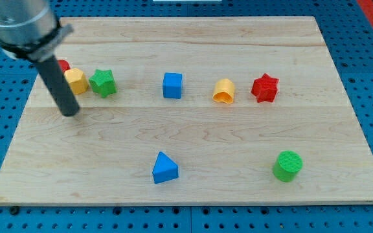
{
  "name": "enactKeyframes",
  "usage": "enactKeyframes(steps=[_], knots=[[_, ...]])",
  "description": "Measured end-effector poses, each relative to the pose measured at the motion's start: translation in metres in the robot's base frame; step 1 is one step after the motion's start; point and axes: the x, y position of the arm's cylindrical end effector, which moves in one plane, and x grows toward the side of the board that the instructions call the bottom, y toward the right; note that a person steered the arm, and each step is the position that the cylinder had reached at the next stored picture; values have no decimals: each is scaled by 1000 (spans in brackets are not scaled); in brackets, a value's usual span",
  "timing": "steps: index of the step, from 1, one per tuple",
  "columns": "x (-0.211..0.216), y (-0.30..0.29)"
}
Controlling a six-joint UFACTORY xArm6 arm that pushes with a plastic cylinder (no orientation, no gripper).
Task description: Move the red circle slightly towards the bottom
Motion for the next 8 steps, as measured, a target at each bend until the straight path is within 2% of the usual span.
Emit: enactKeyframes(steps=[1,2,4,5,8], knots=[[-31,70],[-86,85],[-155,51],[-154,-6],[-116,-48]])
